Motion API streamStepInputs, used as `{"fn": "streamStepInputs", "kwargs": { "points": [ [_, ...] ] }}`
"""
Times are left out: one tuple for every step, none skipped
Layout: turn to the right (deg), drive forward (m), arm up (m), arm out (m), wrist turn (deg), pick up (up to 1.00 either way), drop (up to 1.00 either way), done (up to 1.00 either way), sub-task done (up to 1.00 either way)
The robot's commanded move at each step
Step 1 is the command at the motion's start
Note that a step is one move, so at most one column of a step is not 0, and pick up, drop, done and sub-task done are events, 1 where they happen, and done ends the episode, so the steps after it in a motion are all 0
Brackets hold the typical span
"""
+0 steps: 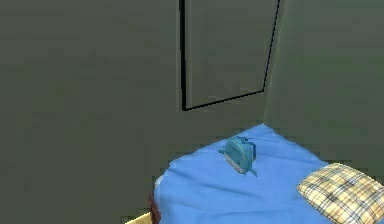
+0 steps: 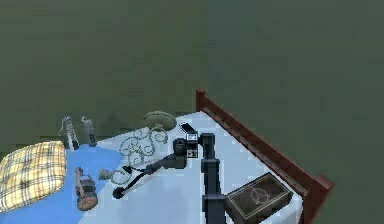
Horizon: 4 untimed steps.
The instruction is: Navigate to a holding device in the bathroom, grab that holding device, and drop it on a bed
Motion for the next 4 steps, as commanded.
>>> {"fn": "streamStepInputs", "kwargs": {
  "points": [
    [0.0, 0.0, 0.0, 0.0, 0.0, 0.0, 1.0, 0.0, 0.0],
    [0.0, 0.0, 0.1, 0.0, 0.0, 0.0, 0.0, 0.0, 0.0],
    [0.0, 0.0, 0.0, -0.08, 0.0, 0.0, 0.0, 0.0, 0.0],
    [0.0, 0.0, 0.0, 0.0, 0.0, 0.0, 0.0, 1.0, 0.0]
  ]
}}
